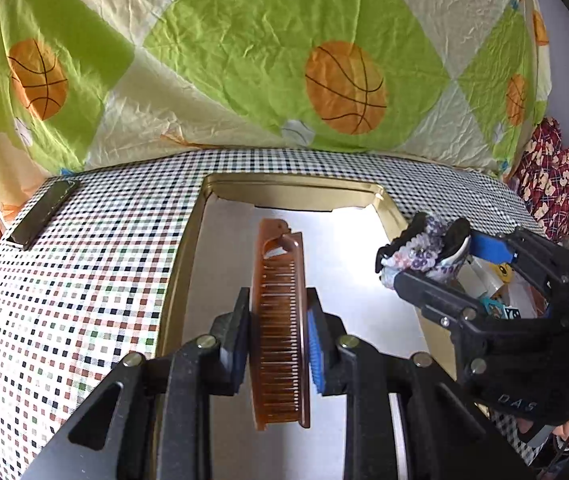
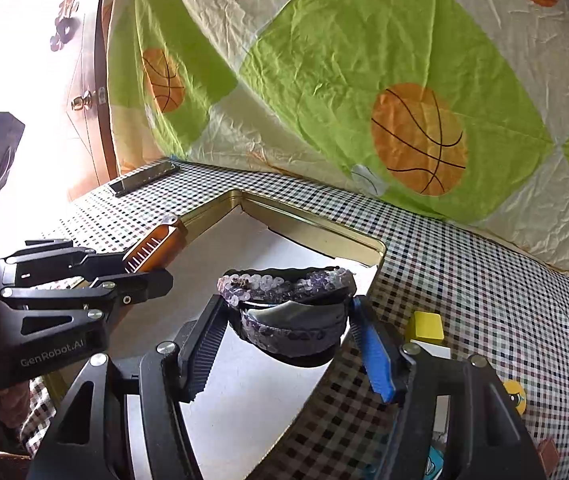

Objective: Organize rigid objects
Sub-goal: 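Lower comb into tin and open left tool while right tool releases bracelet, then withdraw both tools from tin back toward remaining objects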

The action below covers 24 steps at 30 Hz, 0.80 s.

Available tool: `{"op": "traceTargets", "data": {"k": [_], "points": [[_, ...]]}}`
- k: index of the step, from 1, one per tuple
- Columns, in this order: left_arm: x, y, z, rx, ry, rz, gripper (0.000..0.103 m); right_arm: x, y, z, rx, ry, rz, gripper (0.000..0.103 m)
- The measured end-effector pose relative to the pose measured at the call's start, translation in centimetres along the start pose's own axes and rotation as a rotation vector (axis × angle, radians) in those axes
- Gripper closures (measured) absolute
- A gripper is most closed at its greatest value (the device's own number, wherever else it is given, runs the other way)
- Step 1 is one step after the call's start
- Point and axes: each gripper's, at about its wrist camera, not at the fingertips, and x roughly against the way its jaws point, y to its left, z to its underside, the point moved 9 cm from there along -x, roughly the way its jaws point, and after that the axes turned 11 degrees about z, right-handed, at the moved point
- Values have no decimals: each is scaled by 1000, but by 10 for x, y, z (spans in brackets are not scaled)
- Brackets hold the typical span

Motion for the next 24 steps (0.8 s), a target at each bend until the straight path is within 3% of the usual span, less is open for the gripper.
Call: {"op": "traceTargets", "data": {"k": [12,14,16,19,24], "points": [[-21,19,-8,-41,104,-87,79,-26,7,1,17,55,7,37],[-24,23,-7,-44,113,-108,72,-28,8,2,18,58,8,36],[-19,23,-8,-59,89,-121,54,-25,3,1,11,47,39,33],[-3,15,-10,-77,24,-128,35,-4,-6,3,-27,5,21,32],[30,-19,-8,-100,-120,-83,20,45,-41,25,-102,-62,45,26]]}}
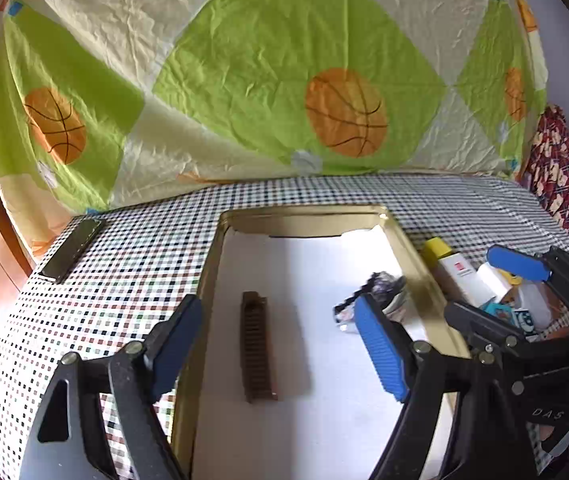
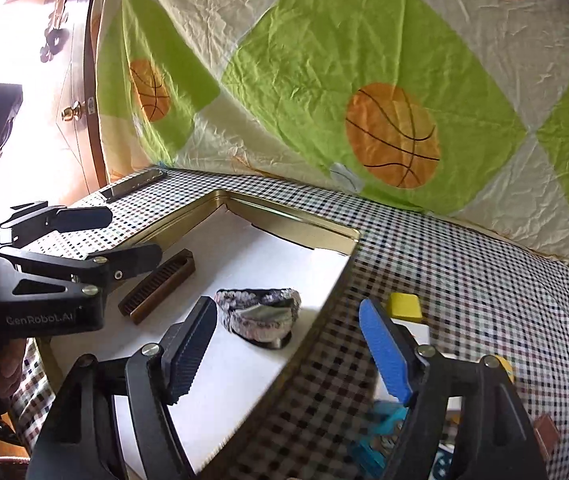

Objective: Organize rigid objects
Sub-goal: 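Withdraw both tools from tin back toward remaining objects, then grasp moon-face cube with left tool while right tool grasps rose-gold case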

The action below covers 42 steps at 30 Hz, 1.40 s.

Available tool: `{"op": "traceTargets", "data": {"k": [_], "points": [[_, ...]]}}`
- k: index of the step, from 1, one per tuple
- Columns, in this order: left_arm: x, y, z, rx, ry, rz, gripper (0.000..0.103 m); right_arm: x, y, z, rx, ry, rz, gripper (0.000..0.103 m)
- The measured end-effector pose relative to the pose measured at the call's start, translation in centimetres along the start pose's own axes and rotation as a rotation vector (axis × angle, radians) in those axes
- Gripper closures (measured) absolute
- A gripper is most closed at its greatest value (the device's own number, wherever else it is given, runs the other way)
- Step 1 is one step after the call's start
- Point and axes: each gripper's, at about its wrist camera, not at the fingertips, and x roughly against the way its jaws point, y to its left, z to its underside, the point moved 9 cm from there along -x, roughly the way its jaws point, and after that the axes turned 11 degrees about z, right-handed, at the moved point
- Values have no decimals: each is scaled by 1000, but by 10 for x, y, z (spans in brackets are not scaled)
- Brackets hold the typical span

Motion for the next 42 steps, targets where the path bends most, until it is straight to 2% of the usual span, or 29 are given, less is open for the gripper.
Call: {"op": "traceTargets", "data": {"k": [2,6,10,14,21,23,25,30,36,40,42], "points": [[10,-22,0,-13,-45,34,17,15,-20,12,-34,-14,18,23],[13,-76,9,-44,-75,122,17,43,-76,45,-134,-22,124,21],[3,-136,21,-101,-51,209,17,57,-131,75,-201,-5,249,20],[-16,-184,30,-155,0,257,17,63,-177,91,-272,19,350,17],[-44,-218,48,-174,78,272,20,64,-207,101,-334,16,386,15],[-47,-226,51,-182,92,290,29,62,-215,108,-352,40,390,15],[-50,-234,56,-182,125,333,42,60,-220,113,-397,56,354,15],[-61,-242,68,-140,198,419,57,56,-222,117,-421,83,339,15],[-68,-243,70,-95,238,447,57,53,-221,120,-412,105,338,15],[-76,-251,65,-101,253,432,57,53,-224,121,-432,106,333,15],[-82,-252,62,-113,261,409,52,55,-225,122,-440,102,330,15]]}}
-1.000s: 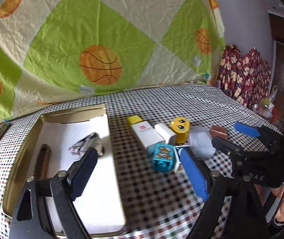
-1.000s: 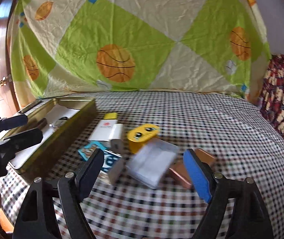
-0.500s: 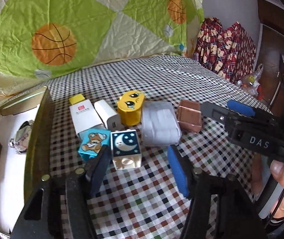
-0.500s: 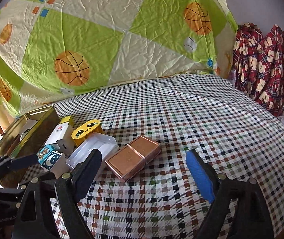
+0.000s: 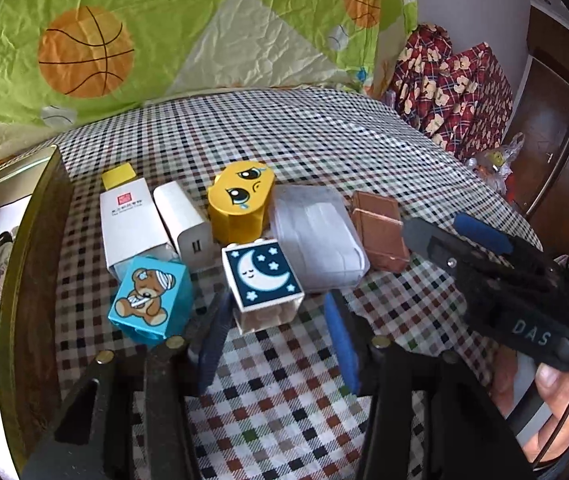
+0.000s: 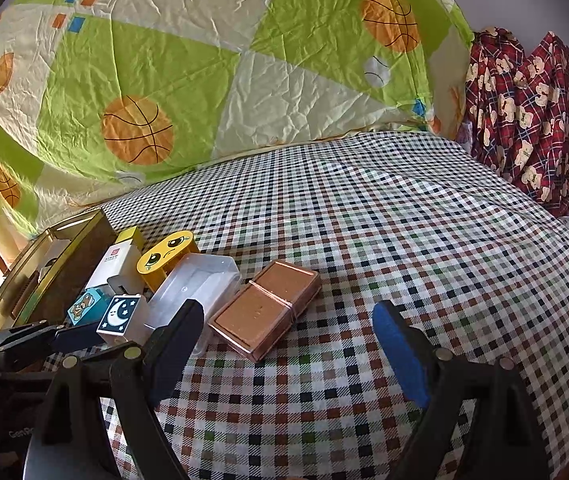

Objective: Organize rigid objects
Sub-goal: 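Grasp moon-face cube with left tool while right tool grasps rose-gold case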

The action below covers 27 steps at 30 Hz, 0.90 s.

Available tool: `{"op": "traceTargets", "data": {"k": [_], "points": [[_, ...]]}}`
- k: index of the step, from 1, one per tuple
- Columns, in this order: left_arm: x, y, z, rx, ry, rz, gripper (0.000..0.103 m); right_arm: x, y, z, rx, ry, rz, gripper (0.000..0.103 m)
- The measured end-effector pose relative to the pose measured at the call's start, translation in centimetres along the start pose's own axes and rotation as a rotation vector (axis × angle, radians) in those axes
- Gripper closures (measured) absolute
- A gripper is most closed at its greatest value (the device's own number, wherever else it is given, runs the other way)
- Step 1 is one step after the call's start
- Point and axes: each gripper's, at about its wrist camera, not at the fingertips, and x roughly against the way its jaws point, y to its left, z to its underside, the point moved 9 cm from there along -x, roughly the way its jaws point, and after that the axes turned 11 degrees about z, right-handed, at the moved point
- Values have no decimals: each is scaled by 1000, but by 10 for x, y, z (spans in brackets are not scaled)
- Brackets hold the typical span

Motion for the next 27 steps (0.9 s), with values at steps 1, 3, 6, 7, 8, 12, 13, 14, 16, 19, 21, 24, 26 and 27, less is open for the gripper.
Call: {"op": "traceTargets", "data": {"k": [1,3,6,7,8,12,13,14,16,19,21,24,26,27], "points": [[-2,1,-1,-3,6,-11,51,0,-1,-1,-5,0,-2,15],[-5,2,-1,-1,17,-15,51,1,-2,-1,-14,-2,-2,15],[-5,7,-2,11,17,-15,68,1,-2,-1,-14,-4,-1,15],[-4,8,-3,16,10,-6,69,1,-2,-1,-14,-5,-1,15],[-3,8,-3,18,2,1,69,1,-2,-1,-14,-6,-2,15],[7,8,-5,0,-44,-17,72,-2,-2,0,-16,16,-10,15],[10,7,-6,-7,-57,-25,73,-5,-3,0,-21,32,-13,15],[13,7,-7,-14,-73,-31,73,-8,-4,0,-28,48,-13,15],[21,8,-9,-22,-112,-50,73,-14,-6,0,-35,82,-8,15],[27,8,-10,-35,-138,-57,73,-23,-7,1,-20,129,17,15],[26,8,-12,-30,-131,-48,73,-29,-4,2,5,163,30,15],[27,12,-13,-13,-138,-38,73,-36,-2,3,31,193,41,15],[27,12,-14,-10,-138,-35,73,-39,-2,2,33,200,45,15],[27,11,-13,-9,-138,-35,73,-40,-2,1,36,205,50,15]]}}
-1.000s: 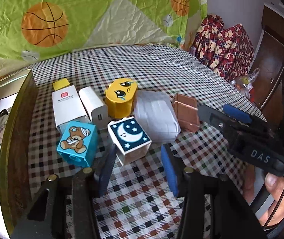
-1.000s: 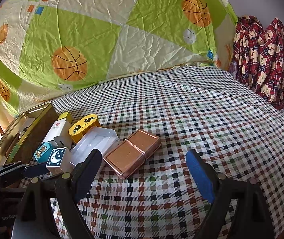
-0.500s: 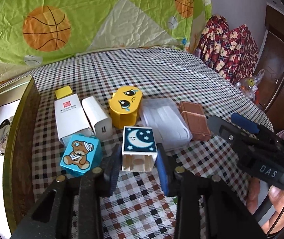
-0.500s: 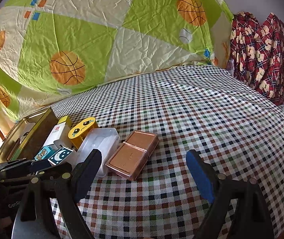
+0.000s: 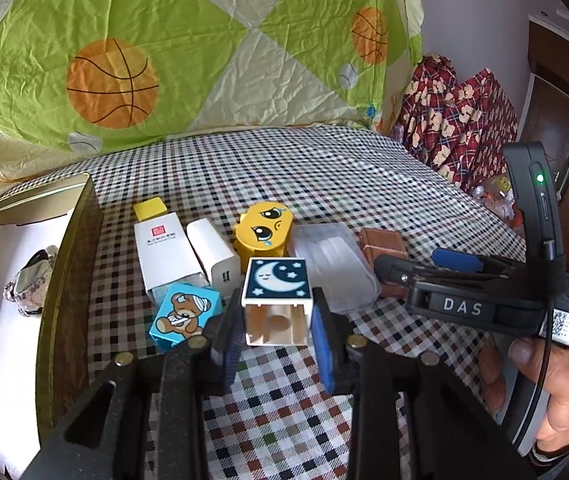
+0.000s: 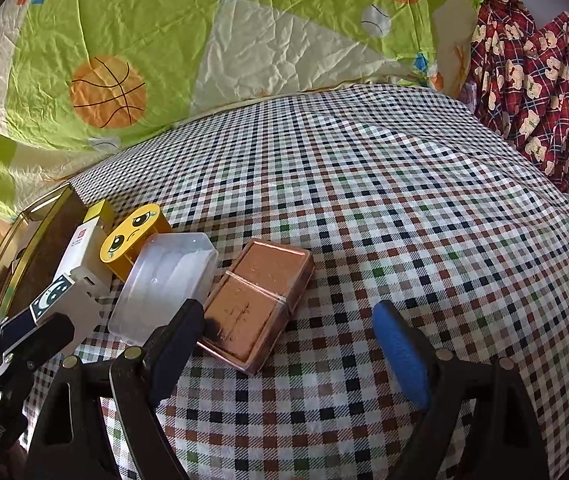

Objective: Organize rigid objects
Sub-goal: 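Grasp moon-face cube with left tool while right tool grasps rose-gold case, then lift moon-face cube with left tool while right tool lifts rose-gold case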

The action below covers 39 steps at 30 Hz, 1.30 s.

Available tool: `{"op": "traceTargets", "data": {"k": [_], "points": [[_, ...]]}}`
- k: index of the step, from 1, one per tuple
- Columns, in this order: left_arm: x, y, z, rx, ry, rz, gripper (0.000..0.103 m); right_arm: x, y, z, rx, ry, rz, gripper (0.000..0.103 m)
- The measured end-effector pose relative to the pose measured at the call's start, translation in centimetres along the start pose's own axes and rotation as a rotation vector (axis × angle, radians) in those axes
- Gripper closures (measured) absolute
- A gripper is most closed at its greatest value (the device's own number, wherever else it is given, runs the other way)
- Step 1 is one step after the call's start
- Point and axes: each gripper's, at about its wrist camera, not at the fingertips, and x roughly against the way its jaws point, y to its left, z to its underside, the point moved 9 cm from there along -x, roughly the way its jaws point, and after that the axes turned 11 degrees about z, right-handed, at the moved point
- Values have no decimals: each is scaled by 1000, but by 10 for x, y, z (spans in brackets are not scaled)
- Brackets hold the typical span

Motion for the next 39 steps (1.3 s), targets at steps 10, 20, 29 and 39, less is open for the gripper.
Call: {"op": "traceTargets", "data": {"k": [10,20,29,39], "points": [[2,2,1,19,-10,14,73,-10,4,-14,34,57,50,18],[7,3,0,42,-29,32,73,-17,22,-7,85,52,48,50],[9,3,-1,48,-43,38,73,-1,29,-7,115,-17,18,84],[25,17,-1,82,-97,35,73,14,34,7,104,-62,-36,84]]}}
